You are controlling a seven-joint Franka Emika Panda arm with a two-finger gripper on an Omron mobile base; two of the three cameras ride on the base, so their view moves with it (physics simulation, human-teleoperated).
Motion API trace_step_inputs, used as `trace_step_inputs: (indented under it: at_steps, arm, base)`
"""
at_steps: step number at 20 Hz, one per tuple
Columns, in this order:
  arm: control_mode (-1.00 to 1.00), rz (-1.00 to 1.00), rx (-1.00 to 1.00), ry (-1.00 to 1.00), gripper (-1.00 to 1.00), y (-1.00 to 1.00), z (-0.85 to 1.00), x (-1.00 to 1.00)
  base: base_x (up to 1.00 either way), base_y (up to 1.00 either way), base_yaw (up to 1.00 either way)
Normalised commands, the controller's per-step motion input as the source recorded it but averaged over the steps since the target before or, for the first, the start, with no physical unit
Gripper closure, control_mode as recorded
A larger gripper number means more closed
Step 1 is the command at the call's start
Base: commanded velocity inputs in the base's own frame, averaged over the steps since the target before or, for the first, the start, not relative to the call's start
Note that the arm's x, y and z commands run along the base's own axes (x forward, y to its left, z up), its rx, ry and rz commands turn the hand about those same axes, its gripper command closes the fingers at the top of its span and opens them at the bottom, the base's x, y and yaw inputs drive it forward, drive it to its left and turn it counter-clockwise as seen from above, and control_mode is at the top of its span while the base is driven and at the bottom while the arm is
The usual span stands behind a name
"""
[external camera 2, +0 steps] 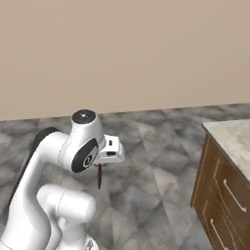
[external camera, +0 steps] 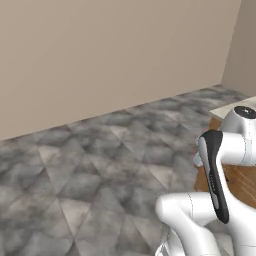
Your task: Take the fork and place it on the left side of the plate. Then take the spoon and place it on the right side of the plate. Make sure they're directly next to the plate.
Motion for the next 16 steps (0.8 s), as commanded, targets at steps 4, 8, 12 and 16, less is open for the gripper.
trace_step_inputs:
  at_steps: [4,8,12,16]
  arm:
    - [1.0,0.0,0.0,0.0,1.0,0.0,0.0,0.0]
    - [1.0,0.0,0.0,0.0,1.0,0.0,0.0,0.0]
    - [1.0,0.0,0.0,0.0,1.0,0.0,0.0,0.0]
    - [1.0,0.0,0.0,0.0,1.0,0.0,0.0,0.0]
  base:
    - [1.0,0.0,-0.25]
    - [1.0,0.0,-0.25]
    - [1.0,0.0,-0.28]
    - [1.0,0.0,-0.29]
